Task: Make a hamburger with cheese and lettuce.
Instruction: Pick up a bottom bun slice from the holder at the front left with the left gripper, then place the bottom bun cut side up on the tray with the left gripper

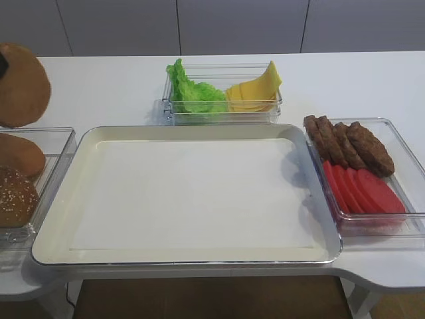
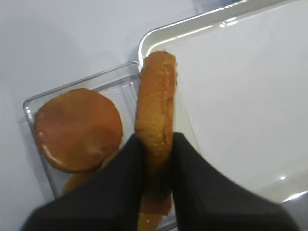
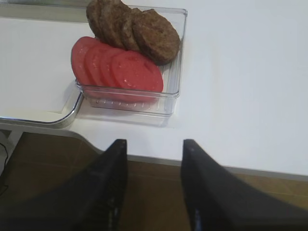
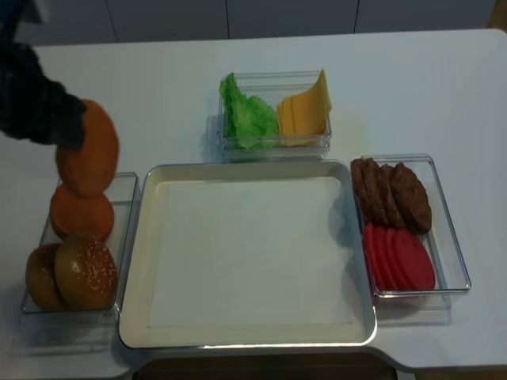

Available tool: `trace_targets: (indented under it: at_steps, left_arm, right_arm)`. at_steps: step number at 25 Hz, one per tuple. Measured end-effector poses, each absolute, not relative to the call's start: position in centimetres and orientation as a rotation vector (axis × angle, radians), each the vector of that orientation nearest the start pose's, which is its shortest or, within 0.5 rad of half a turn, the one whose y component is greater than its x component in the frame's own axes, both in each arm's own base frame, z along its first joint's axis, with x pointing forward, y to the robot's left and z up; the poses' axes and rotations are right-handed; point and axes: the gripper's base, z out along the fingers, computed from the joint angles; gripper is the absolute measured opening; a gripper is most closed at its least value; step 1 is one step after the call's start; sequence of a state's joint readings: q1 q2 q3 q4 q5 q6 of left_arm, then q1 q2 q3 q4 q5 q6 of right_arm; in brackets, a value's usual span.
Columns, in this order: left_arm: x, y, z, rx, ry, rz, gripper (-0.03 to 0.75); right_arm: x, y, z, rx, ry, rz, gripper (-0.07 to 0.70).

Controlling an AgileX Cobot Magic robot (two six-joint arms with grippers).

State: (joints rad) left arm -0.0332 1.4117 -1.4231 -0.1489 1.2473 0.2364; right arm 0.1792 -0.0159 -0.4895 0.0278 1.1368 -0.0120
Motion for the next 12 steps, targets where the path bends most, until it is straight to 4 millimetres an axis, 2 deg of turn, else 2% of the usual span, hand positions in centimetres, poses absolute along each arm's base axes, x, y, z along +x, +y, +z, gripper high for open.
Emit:
trace_targets:
  at_steps: [7, 12]
  left_arm:
    - [26.9, -7.5, 37.2, 0.64, 2.635, -0.154, 0.12]
    - [27.3, -11.8, 35.9, 0.881, 2.55, -0.127, 0.119]
  right_arm:
    - [-1.0, 0.1, 26.8, -0.207, 2.107, 0.132, 0.299]
    - [-1.0, 0.1, 26.8, -0.209, 2.107, 0.131, 0.299]
